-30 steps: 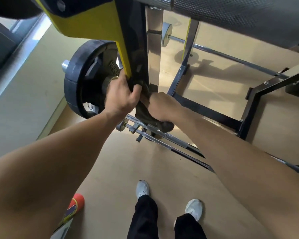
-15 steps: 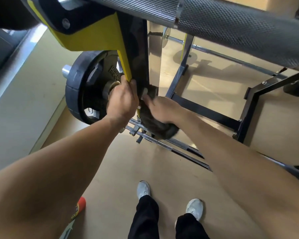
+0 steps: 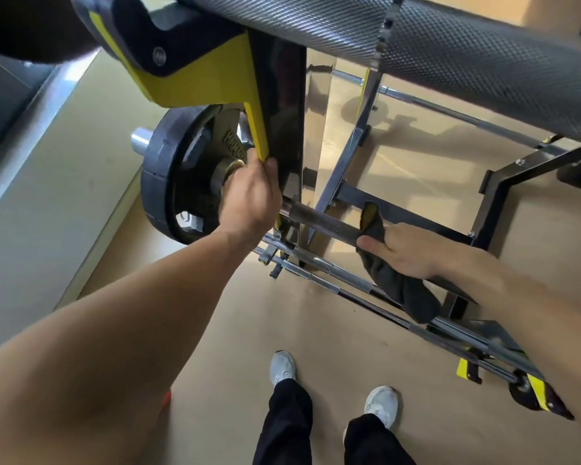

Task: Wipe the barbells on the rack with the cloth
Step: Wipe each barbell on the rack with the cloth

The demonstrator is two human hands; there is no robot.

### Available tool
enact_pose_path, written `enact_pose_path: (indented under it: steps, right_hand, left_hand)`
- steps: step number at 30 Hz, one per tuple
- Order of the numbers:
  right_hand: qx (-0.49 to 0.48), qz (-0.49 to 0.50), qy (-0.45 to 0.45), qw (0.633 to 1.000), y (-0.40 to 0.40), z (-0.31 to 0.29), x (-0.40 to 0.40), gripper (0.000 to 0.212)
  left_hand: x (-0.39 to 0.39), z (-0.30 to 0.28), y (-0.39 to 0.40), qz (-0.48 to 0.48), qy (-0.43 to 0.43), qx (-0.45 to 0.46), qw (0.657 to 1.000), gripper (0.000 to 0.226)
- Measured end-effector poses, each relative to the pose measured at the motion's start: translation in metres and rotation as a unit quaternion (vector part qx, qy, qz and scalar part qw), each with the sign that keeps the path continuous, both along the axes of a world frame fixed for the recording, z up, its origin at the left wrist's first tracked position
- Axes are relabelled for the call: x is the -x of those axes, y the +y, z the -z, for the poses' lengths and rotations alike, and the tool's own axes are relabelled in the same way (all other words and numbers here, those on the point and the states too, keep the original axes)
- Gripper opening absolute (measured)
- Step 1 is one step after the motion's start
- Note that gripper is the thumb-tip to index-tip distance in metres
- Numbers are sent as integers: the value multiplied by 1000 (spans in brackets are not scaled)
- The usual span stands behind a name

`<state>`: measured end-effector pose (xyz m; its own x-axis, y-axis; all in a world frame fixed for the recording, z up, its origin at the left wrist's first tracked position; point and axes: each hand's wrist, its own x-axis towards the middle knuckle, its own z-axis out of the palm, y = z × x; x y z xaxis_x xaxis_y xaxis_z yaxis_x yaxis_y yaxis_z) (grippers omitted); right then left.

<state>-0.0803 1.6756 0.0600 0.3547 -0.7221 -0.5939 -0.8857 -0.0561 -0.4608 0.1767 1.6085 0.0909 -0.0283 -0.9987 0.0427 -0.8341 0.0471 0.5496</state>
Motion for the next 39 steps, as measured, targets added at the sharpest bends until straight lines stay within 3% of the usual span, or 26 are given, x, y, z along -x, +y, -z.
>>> enact_pose_path:
  steps: [3,8,13,16,19,22,27,31,34,37,39]
  right_hand:
    - [12,27,-48,998,-17,-15,-40,67]
    - [86,61,-109,989,-54,-21,-115,58]
    - [114,26,-32,993,-10,-20,-70,52]
    - [107,-15,80,991,16,-19,-27,58]
    - [71,9,130,989,20,-26,-11,47]
    - [53,56,44,996,-6,-31,-44,28]
    - [80,115,-39,989,-61,-24,-131,43]
    - [168,10,54,984,-26,-35,-105,21]
    - [127,-27,106,986,1,-32,-64,34]
    - [47,27,195,979,15,-27,-11,24]
    - [-14,114,199,973,23,-33,6,43]
  left_hand:
    - [-2,1,0,-4,1,-7,1000,22]
    - [1,3,0,-12,-8,3,1000,18]
    - [1,2,2,-3,10,9,1000,20]
    - [0,4,0,0,7,8,1000,22]
    - [-1,6,-2,-6,-10,9,1000,29]
    - [-1,6,-2,-11,-7,-4,1000,28]
    - [0,5,-3,-21,-1,-7,1000,24]
    - [-2,9,-4,-4,11,-7,1000,29]
    - [-6,11,-4,13,23,1,1000,28]
    - [-7,10,-6,16,17,1,1000,27]
    - [-8,10,-6,17,18,4,1000,29]
